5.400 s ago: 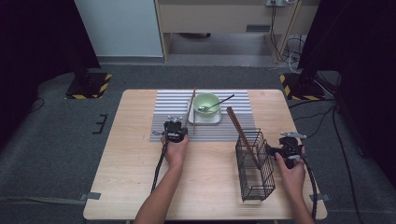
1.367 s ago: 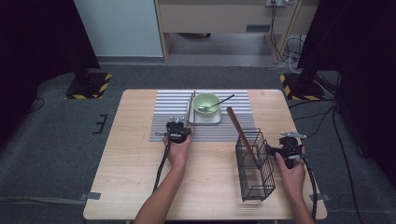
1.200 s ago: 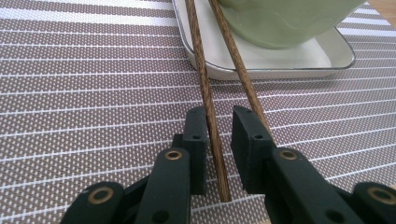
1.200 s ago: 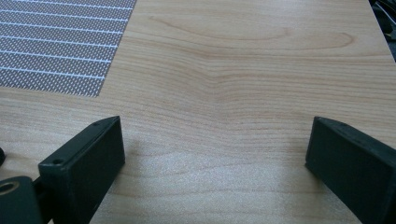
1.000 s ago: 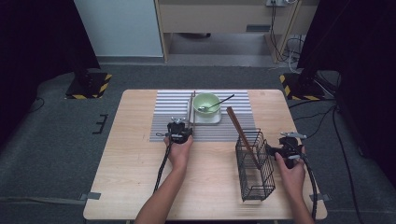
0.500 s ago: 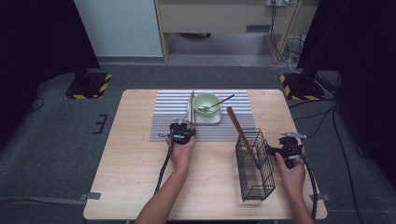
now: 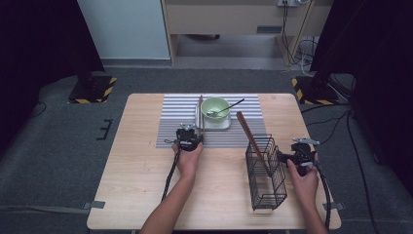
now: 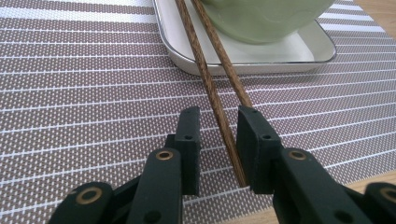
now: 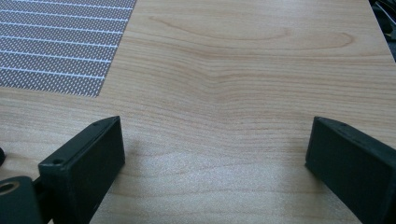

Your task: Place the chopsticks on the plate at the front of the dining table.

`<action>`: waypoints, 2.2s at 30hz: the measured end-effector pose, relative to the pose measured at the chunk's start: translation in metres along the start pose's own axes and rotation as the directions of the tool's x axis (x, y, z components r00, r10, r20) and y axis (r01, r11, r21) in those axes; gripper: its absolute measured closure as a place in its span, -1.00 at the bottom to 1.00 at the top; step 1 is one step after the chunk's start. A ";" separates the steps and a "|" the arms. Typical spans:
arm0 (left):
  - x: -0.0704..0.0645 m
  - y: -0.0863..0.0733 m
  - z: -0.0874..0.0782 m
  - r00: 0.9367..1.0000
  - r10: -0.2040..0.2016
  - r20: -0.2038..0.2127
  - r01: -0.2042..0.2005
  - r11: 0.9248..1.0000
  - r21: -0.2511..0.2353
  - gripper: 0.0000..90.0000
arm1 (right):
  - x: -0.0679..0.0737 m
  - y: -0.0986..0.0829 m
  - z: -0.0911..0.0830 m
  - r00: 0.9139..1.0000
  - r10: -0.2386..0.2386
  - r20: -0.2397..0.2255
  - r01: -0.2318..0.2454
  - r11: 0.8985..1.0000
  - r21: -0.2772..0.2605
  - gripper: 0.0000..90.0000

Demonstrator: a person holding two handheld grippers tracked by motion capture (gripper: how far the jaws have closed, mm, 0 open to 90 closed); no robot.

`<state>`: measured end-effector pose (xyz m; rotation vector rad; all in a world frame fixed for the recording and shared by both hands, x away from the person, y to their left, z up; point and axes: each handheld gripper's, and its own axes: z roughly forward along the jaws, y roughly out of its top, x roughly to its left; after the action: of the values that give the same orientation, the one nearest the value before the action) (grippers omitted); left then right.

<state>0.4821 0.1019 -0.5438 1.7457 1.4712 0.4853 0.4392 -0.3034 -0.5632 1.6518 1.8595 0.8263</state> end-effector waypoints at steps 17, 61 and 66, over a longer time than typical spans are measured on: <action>-0.001 -0.006 -0.005 0.999 0.012 0.038 -0.014 0.999 0.030 0.66 | 0.000 0.000 0.000 1.000 0.001 0.001 -0.001 1.000 0.000 -0.90; 0.000 0.002 0.001 1.000 0.002 -0.003 -0.002 1.000 0.002 0.79 | 0.000 0.000 0.000 1.000 0.001 0.001 -0.001 1.000 0.000 -0.90; -0.001 0.001 0.000 1.000 0.004 0.003 -0.004 1.000 0.005 0.78 | 0.000 0.000 0.000 1.000 0.002 0.001 -0.002 1.000 0.000 -0.90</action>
<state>0.4826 0.1003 -0.5431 1.7528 1.4687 0.4814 0.4393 -0.3032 -0.5632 1.6539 1.8579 0.8259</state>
